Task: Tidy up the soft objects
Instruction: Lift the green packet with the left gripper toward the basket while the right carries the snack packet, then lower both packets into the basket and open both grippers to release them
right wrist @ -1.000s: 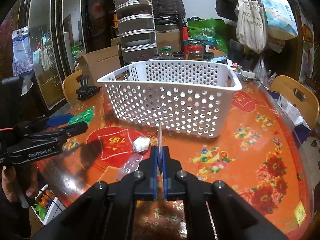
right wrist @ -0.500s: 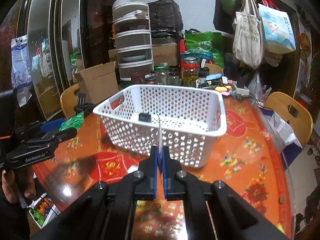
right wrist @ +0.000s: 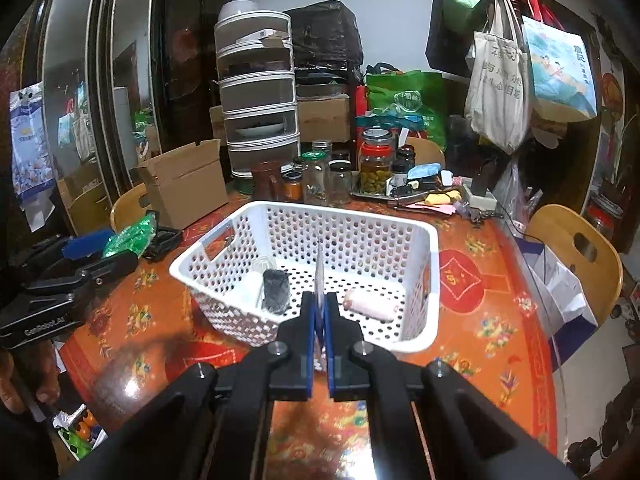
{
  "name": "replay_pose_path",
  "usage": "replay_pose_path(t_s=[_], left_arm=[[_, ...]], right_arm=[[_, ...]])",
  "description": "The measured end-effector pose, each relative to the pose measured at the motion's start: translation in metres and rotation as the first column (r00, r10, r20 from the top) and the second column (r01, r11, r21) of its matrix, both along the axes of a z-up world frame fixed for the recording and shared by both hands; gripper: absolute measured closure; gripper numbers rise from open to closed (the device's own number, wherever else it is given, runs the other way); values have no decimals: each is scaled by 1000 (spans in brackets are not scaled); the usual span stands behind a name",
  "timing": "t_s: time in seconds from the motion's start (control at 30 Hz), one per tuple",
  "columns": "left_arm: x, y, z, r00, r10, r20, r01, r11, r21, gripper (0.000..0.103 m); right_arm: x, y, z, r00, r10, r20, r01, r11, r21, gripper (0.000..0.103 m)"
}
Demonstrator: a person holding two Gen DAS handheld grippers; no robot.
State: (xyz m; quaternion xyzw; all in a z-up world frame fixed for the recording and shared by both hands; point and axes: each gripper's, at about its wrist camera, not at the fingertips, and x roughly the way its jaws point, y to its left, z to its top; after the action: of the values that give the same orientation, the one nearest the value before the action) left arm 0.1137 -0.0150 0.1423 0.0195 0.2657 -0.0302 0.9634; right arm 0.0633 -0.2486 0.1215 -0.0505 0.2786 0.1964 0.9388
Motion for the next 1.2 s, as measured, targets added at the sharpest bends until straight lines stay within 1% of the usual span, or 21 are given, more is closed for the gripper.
replay_pose_path(t_s=[0.1, 0.17, 0.23, 0.33, 0.37, 0.43, 0.5, 0.63, 0.73, 0.87, 0.97, 1.07, 1.1, 1.13, 1.17, 1.2], left_arm=[[21, -6, 10, 1000, -9, -20, 9, 1000, 4, 45], [41, -12, 16, 999, -10, -37, 11, 1000, 16, 45], [61, -17, 19, 998, -20, -64, 21, 1000, 13, 45], [98, -21, 15, 992, -40, -121, 37, 999, -27, 45], [112, -23, 11, 988, -41, -148, 35, 999, -41, 45], [133, -24, 2, 980, -31, -195, 23, 999, -45, 45], [155, -25, -12, 968, -24, -248, 12, 999, -50, 45], [188, -27, -46, 941, 5, -339, -13, 1000, -20, 45], [201, -27, -67, 930, 29, -367, -32, 999, -2, 45], [215, -22, -86, 918, 48, -394, -53, 999, -4, 45], [220, -17, -95, 915, 51, -401, -59, 998, -6, 45], [220, -16, -96, 919, 62, -389, -62, 998, 13, 42], [220, -15, -96, 920, 56, -389, -58, 998, 8, 40], [218, -16, -95, 920, 54, -388, -56, 998, 6, 32], [217, -16, -94, 922, 55, -383, -55, 998, 11, 24], [215, -17, -93, 926, 56, -373, -53, 998, 19, 21]], right_arm=[[17, 4, 4, 1000, -10, -18, 9, 1000, -15, 100], [30, 7, 6, 999, -23, -31, 22, 999, -35, 100], [47, 11, 5, 998, -33, -56, 30, 998, -50, 100], [77, 17, -4, 992, -63, -108, 52, 994, -94, 100], [83, 20, -7, 990, -69, -122, 56, 993, -108, 100], [103, 23, -18, 982, -85, -171, 63, 990, -129, 100], [116, 24, -25, 975, -105, -195, 77, 987, -144, 100], [140, 22, -41, 961, -146, -236, 106, 979, -176, 100], [150, 25, -52, 954, -152, -259, 104, 977, -188, 100], [157, 28, -61, 952, -150, -267, 98, 975, -197, 100], [161, 30, -67, 952, -145, -269, 89, 974, -209, 100], [161, 30, -72, 953, -146, -264, 87, 971, -223, 100], [162, 30, -72, 953, -145, -266, 85, 971, -223, 98], [162, 30, -73, 953, -145, -265, 86, 971, -223, 96], [162, 30, -73, 954, -145, -263, 87, 971, -222, 88], [162, 29, -72, 955, -144, -260, 87, 972, -219, 71]])
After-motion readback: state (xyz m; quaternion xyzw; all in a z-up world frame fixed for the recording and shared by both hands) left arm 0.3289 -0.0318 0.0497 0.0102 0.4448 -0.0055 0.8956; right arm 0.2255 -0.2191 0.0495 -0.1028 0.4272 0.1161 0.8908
